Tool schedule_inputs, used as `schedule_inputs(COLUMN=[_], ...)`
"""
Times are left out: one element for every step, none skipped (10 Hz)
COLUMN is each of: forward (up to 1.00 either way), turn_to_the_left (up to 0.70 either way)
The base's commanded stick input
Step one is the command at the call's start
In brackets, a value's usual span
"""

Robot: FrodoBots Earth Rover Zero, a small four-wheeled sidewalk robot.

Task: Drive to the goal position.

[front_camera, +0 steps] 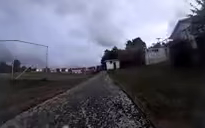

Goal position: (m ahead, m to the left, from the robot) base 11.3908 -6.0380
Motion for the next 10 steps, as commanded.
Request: schedule_inputs(forward=[0.6,0.6,0.6,0.6,0.6,0.6,0.6,0.6,0.6,0.6], turn_to_the_left=[0.0,0.0,0.0,0.0,0.0,0.0,0.0,0.0,0.0,0.0])
